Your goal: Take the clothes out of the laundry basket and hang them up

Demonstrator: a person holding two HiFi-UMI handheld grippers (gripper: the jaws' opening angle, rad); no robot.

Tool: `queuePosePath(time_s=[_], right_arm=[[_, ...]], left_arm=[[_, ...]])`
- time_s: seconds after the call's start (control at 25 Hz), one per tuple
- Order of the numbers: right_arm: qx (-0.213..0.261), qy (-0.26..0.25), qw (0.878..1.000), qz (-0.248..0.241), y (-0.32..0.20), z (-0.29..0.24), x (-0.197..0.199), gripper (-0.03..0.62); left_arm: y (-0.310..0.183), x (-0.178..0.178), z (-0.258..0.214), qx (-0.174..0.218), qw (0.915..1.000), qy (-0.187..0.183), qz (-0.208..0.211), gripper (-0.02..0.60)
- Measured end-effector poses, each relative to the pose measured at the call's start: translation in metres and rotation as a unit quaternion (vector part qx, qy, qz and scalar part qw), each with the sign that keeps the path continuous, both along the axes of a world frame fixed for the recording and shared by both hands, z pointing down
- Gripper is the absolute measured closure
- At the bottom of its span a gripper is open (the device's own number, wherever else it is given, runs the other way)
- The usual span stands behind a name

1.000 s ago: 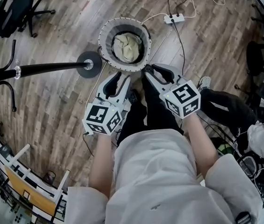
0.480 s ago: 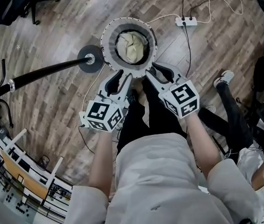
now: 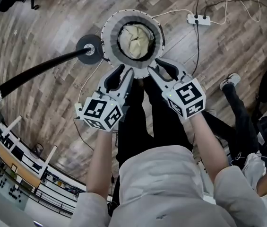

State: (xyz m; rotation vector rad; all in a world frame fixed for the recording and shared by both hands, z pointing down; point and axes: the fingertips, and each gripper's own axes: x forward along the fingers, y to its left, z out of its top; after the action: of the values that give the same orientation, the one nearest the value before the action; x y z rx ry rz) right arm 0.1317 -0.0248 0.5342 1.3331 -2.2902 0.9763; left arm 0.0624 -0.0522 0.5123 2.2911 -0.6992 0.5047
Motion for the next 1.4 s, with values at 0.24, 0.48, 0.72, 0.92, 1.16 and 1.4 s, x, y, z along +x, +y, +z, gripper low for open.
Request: queuePosePath(time_s=[0.24,0.48,0.72,0.92,1.16,1.4], right_arm=[[-0.007,-0.005,1.000,-0.005,-0.010,0.035,-0.002,0.479],[-0.010,-0.017,1.000,-0.007,-0.018,0.079,-0.008,0.479],[-0.027,-0.009,1.000,-0.007,-0.023,0.138,-0.019,0.479],[-0.043,-0.007,0.999,-0.005,-0.030,0.176,-0.028,0.477],[-0.050,-0.003,0.999,-0.001,-0.052,0.220,-0.035,0.476],[-0.044,0.020,0.999,-0.003,-0.079,0.266,-0.036,0.473]], left_arm=[[-0.013,0.003,0.028,-0.001,1.0000,0.000,-0.007,0.451],[-0.022,-0.010,0.076,0.008,0.9995,-0.006,-0.028,0.453],[-0.026,-0.023,0.144,-0.002,0.9992,-0.020,-0.035,0.453],[-0.032,-0.032,0.180,-0.010,0.9987,-0.027,-0.041,0.453],[-0.043,-0.045,0.212,-0.015,0.9987,-0.024,-0.041,0.453],[-0.054,-0.046,0.242,-0.023,0.9984,-0.027,-0.043,0.454]])
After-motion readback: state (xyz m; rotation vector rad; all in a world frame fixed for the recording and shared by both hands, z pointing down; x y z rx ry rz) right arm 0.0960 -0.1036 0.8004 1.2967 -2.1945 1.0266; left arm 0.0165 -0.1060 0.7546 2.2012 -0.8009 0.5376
